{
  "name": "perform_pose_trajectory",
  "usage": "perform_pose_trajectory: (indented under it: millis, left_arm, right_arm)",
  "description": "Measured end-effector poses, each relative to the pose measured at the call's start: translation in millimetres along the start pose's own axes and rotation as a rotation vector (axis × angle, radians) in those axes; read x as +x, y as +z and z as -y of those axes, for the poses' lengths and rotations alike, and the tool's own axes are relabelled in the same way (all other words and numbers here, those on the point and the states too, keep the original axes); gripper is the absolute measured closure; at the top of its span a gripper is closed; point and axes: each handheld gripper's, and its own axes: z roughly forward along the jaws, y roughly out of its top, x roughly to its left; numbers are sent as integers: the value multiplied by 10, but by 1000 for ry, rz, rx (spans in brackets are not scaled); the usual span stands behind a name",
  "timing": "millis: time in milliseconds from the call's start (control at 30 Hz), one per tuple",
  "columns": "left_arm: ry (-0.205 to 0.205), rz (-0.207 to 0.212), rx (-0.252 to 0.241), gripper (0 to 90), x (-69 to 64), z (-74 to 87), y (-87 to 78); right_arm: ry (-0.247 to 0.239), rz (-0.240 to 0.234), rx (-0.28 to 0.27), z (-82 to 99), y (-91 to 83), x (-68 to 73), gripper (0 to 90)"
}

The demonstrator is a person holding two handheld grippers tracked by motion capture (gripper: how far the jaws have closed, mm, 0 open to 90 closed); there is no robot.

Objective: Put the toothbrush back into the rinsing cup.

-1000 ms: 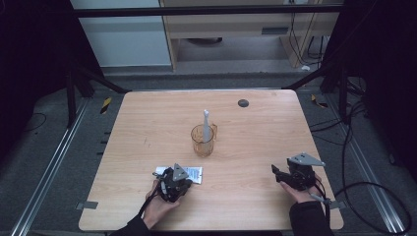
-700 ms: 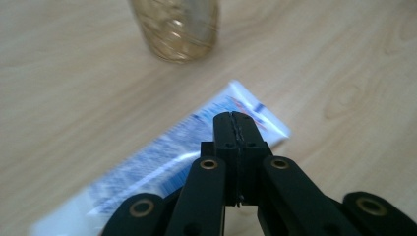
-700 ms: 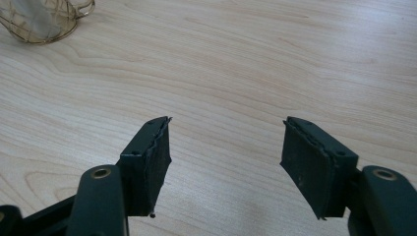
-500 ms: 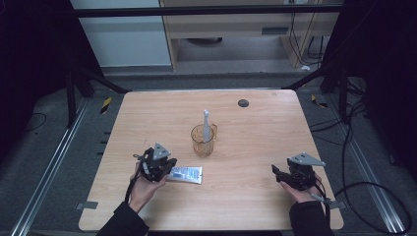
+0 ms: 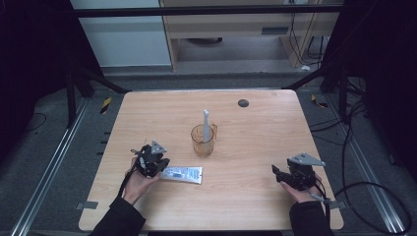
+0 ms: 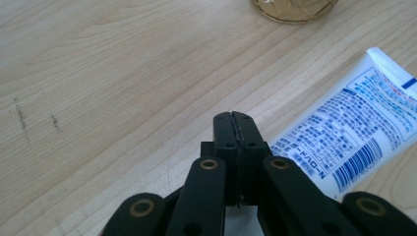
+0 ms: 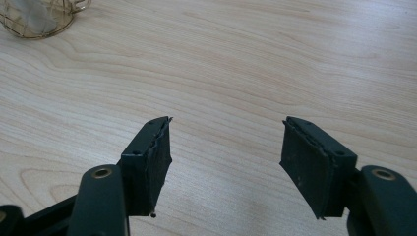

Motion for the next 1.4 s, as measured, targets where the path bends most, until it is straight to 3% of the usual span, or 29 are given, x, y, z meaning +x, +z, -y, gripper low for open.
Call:
perform_pose_trajectory:
  millis: [700, 1400]
  left_arm:
    - [6, 19, 8, 900, -120, 161, -159]
    - [-27, 35, 18, 900, -220, 301, -239]
  right_arm:
    - [-6, -4, 6, 8, 10, 8, 356]
    - [-5, -4, 12, 10, 16, 3, 356]
